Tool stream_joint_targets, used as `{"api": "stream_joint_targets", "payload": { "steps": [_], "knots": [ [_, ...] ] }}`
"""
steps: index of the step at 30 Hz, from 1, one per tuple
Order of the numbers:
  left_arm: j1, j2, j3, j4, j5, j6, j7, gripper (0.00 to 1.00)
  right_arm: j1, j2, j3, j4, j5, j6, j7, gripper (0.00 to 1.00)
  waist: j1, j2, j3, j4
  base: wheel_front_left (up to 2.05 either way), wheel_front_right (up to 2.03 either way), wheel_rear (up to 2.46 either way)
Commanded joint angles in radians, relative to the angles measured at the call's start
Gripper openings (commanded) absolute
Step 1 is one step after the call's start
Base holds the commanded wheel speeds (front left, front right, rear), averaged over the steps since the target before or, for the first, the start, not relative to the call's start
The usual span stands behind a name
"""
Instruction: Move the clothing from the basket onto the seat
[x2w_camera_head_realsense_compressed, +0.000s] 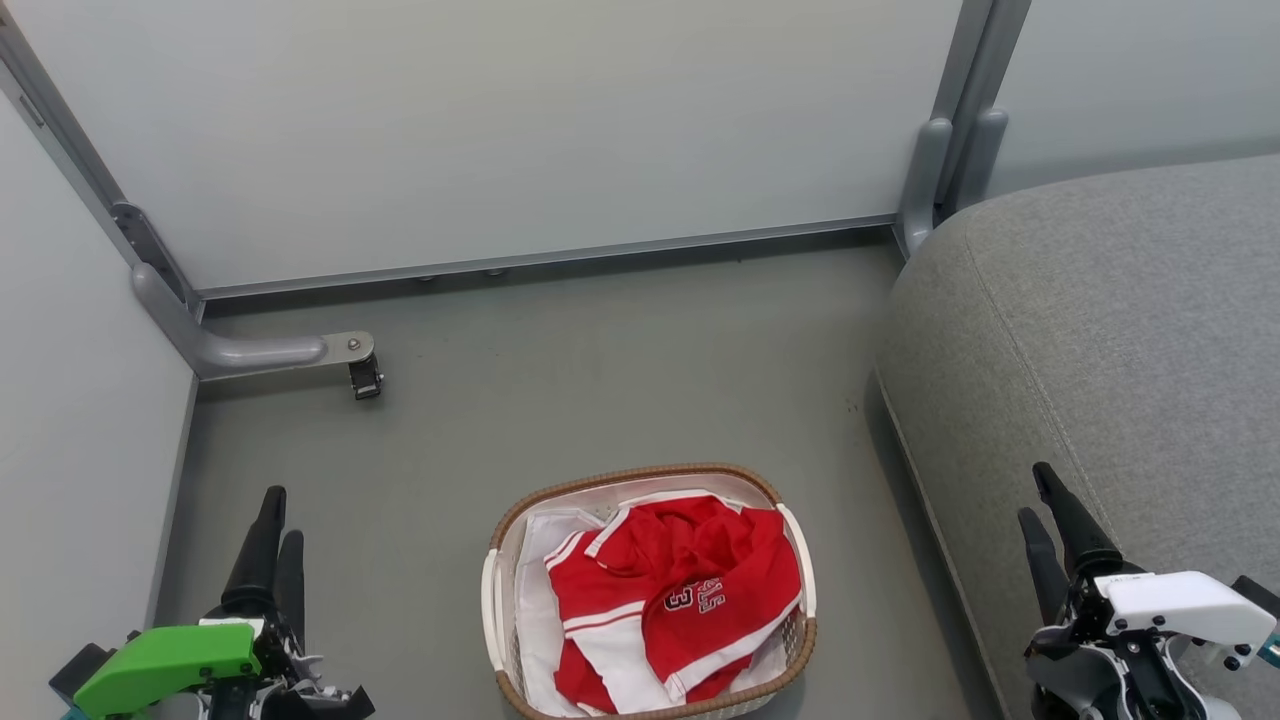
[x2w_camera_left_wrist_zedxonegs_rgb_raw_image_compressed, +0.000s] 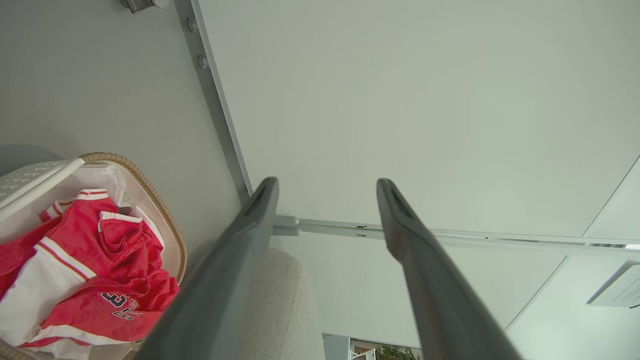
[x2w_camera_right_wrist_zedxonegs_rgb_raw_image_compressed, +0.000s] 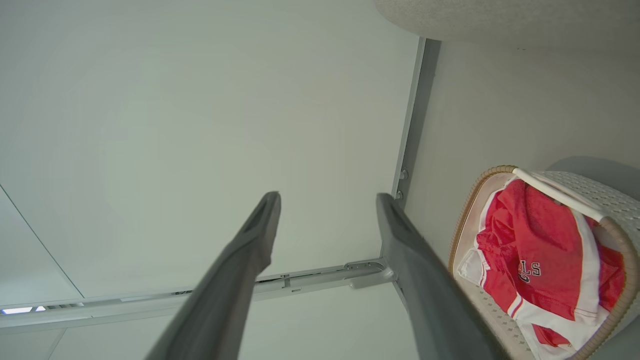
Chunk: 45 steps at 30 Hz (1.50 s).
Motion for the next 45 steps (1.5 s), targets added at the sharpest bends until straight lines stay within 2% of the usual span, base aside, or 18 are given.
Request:
{"api": "stream_joint_targets", "payload": {
  "steps": [1, 11, 30, 45],
  "knots": [
    [-0.019, 0.008, -0.002, -0.018, 0.012, -0.003, -0.012, 1.0, -0.019, -0.011, 0.01, -0.021, -0.014, 0.0, -0.012, 1.0, 0.0, 0.0, 0.0, 0.0, 0.0, 0.0, 0.0],
    [-0.037, 0.048, -0.051, -0.012, 0.12, -0.003, -0.065, 1.0, -0.049, -0.047, 0.07, -0.024, -0.129, 0.0, -0.065, 1.0, 0.0, 0.0, 0.005, -0.002, 0.0, 0.0, 0.0],
    [-0.079, 0.103, -0.119, 0.002, 0.492, -0.005, -0.144, 1.0, -0.126, -0.076, 0.157, 0.001, -0.47, 0.0, -0.145, 1.0, 0.0, 0.0, 0.022, -0.005, 0.0, 0.0, 0.0],
    [-0.074, 0.126, -0.155, 0.037, 0.761, -0.006, -0.196, 1.0, -0.15, -0.061, 0.195, 0.026, -0.723, 0.0, -0.196, 1.0, 0.0, 0.0, 0.029, -0.007, 0.0, 0.0, 0.0]
  ]
}}
